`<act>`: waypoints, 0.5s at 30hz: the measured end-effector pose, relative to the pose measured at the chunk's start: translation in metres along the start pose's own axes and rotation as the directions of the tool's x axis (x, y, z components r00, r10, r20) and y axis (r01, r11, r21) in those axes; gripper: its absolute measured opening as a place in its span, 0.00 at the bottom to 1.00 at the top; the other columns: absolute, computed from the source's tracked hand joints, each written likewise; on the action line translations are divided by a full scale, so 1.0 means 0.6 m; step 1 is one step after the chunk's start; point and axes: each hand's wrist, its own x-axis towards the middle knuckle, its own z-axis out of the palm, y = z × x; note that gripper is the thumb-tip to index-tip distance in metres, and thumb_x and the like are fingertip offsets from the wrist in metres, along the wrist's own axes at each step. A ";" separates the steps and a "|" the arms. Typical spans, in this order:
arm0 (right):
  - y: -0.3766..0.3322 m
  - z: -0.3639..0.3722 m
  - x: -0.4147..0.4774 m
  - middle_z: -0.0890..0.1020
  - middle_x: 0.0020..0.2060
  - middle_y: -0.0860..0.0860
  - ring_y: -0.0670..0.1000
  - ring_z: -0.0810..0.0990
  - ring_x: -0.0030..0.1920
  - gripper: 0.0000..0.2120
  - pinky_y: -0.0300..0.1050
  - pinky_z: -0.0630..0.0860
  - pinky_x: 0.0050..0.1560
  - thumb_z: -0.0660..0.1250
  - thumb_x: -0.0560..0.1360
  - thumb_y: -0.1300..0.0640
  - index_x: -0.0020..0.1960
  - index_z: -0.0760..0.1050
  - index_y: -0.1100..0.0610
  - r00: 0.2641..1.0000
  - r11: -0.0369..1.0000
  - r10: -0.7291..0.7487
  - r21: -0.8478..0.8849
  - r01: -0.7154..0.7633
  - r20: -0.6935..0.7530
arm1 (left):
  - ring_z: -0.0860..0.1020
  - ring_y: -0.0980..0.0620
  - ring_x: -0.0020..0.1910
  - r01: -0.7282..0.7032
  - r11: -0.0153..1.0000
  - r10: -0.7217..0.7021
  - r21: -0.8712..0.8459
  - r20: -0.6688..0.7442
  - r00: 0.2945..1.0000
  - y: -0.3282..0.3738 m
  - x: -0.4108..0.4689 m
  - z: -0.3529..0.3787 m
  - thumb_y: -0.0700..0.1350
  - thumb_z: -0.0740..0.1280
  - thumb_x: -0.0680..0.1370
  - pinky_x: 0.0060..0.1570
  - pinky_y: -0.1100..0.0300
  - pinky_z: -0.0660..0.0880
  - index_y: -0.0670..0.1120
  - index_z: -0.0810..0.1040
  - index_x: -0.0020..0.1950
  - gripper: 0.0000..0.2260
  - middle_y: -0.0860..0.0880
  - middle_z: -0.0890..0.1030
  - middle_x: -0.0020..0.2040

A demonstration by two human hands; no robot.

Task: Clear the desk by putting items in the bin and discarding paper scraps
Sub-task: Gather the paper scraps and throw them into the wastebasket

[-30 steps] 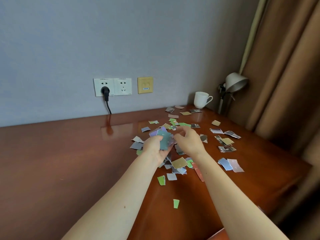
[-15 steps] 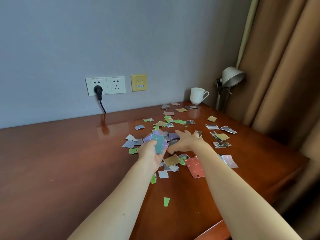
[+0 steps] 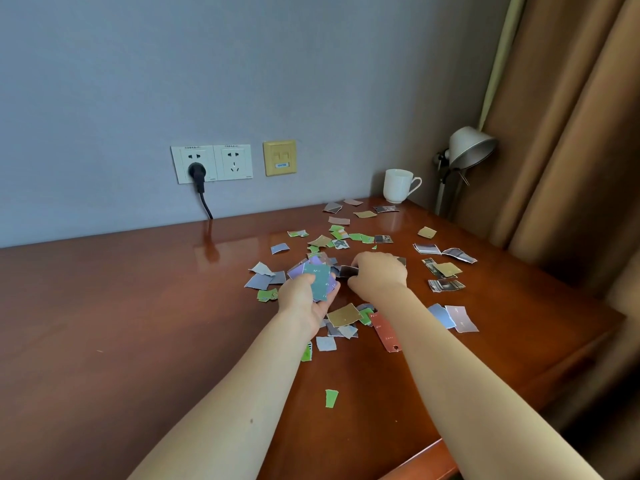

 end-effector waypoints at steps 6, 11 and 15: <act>-0.004 0.008 -0.018 0.81 0.51 0.53 0.53 0.78 0.49 0.14 0.44 0.81 0.43 0.64 0.79 0.59 0.64 0.74 0.51 0.993 0.999 0.027 0.035 -0.023 -0.117 | 0.77 0.40 0.57 0.000 0.999 0.000 -0.037 -0.003 1.000 -0.001 0.001 0.000 0.33 0.63 0.79 0.47 0.47 0.78 0.42 0.65 0.70 0.20 0.37 0.74 0.62; -0.009 0.005 -0.036 0.80 0.57 0.52 0.54 0.81 0.54 0.15 0.44 0.78 0.43 0.59 0.81 0.60 0.66 0.72 0.51 0.974 0.926 0.157 0.367 -0.088 -0.162 | 0.77 0.41 0.55 -0.060 0.998 0.060 0.003 -0.008 0.998 -0.004 -0.002 0.003 0.33 0.60 0.80 0.52 0.46 0.77 0.41 0.66 0.68 0.17 0.37 0.74 0.59; -0.028 -0.006 -0.049 0.81 0.54 0.51 0.53 0.81 0.52 0.12 0.47 0.81 0.45 0.57 0.80 0.62 0.57 0.74 0.50 0.975 0.560 0.214 0.825 -0.075 -0.056 | 0.75 0.41 0.54 -0.036 0.999 0.036 0.040 0.011 0.999 0.003 -0.014 0.004 0.33 0.60 0.80 0.55 0.47 0.76 0.43 0.67 0.64 0.13 0.38 0.73 0.58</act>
